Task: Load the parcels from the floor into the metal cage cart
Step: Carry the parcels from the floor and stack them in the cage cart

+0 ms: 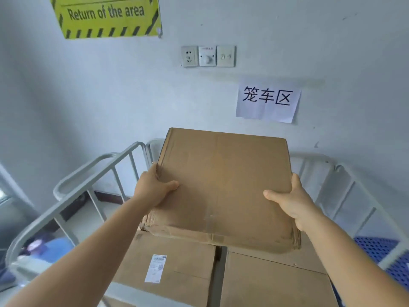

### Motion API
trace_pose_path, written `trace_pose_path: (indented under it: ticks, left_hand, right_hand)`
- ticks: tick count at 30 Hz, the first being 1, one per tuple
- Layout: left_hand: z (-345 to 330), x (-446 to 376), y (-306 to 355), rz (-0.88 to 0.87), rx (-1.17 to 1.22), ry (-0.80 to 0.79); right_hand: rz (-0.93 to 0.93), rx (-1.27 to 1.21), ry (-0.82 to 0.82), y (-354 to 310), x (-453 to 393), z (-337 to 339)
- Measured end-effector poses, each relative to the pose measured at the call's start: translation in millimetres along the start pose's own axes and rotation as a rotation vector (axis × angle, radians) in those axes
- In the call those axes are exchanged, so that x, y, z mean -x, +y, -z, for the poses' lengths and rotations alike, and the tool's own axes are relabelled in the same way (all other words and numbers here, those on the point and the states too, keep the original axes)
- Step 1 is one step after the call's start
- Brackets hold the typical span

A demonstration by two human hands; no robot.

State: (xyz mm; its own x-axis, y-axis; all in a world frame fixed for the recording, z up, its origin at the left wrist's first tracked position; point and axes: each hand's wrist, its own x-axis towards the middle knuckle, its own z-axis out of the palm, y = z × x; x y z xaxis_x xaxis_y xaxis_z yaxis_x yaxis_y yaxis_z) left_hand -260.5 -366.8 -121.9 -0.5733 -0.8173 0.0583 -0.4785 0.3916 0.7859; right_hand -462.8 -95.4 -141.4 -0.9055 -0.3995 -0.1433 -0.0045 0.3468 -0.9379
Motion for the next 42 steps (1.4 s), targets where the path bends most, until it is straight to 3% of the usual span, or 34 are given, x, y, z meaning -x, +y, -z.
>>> trace_pose_path:
  ticks: [11, 24, 32, 42]
  left_hand:
    - [12, -99, -103, 0.214, -0.075, 0.011]
    - [43, -264, -216, 0.261, -0.118, -0.197]
    - [10, -327, -273, 0.320, -0.122, -0.289]
    - [-56, -398, -352, 0.421, -0.191, -0.328]
  right_hand:
    - [-0.144, 0.144, -0.147, -2, -93, -135]
    - [-0.351, 0.101, -0.031, 9, -154, -306]
    - [-0.460, 0.120, 0.002, 45, -201, -367]
    - [-0.563, 0.189, -0.071, 115, -289, -429]
